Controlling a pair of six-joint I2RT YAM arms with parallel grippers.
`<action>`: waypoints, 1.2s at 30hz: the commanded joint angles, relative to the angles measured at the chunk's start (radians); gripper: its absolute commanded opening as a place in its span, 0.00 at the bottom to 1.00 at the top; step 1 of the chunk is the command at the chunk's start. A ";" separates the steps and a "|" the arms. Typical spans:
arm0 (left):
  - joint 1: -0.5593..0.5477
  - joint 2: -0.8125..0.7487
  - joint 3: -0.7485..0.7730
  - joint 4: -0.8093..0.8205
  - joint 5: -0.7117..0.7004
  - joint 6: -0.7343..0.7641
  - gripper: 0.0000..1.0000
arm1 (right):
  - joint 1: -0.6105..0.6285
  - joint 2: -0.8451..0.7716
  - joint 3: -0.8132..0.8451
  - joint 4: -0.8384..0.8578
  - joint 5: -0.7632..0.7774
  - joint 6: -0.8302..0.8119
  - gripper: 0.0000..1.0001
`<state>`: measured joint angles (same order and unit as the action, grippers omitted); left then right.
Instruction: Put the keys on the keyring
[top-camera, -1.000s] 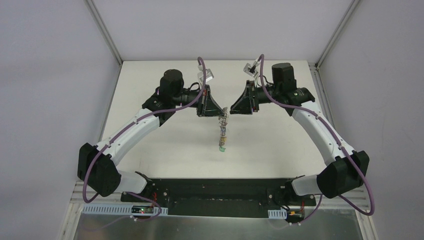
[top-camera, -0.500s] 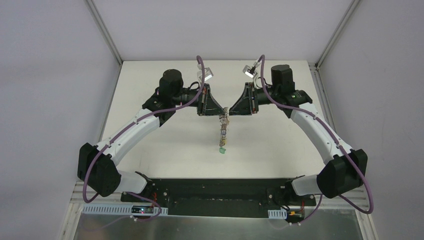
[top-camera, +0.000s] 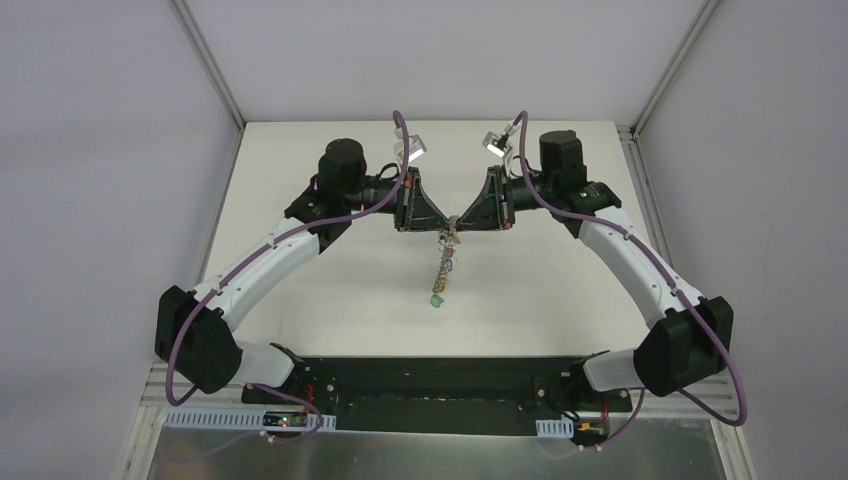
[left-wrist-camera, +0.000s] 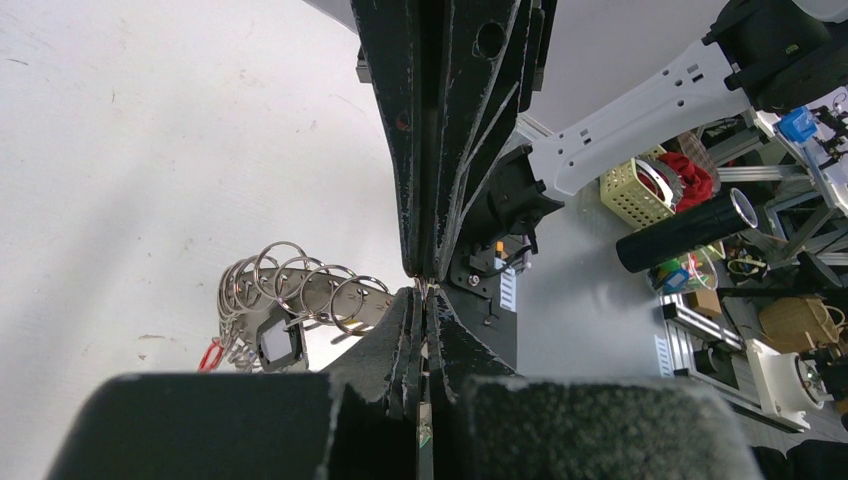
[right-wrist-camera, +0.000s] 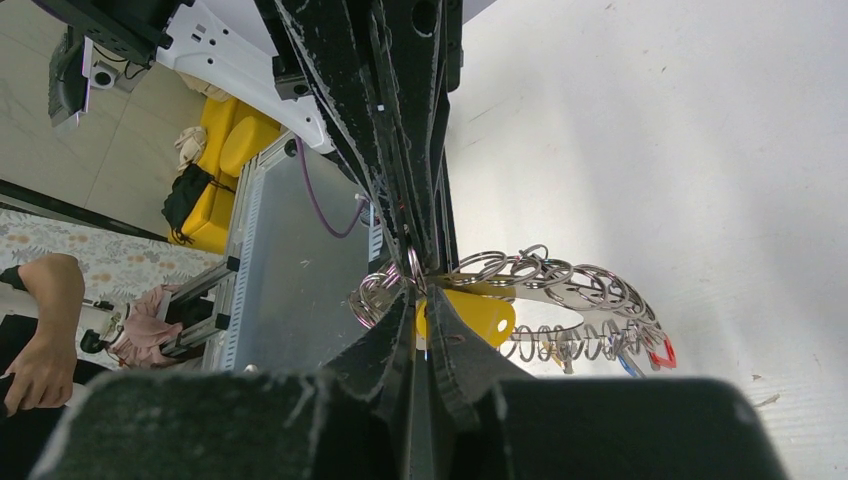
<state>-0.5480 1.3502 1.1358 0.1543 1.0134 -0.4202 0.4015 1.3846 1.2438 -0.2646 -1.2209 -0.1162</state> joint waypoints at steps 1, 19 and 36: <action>0.011 -0.028 0.017 0.090 0.020 -0.026 0.00 | 0.010 -0.002 -0.015 0.024 -0.033 -0.015 0.11; 0.013 -0.032 0.009 0.112 0.037 -0.037 0.00 | 0.017 0.009 0.006 -0.010 -0.021 -0.050 0.19; 0.032 -0.035 0.001 0.199 0.061 -0.087 0.00 | 0.031 0.019 0.005 -0.011 -0.016 -0.050 0.00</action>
<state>-0.5282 1.3502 1.1294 0.2100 1.0401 -0.4625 0.4175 1.3964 1.2331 -0.2810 -1.2232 -0.1497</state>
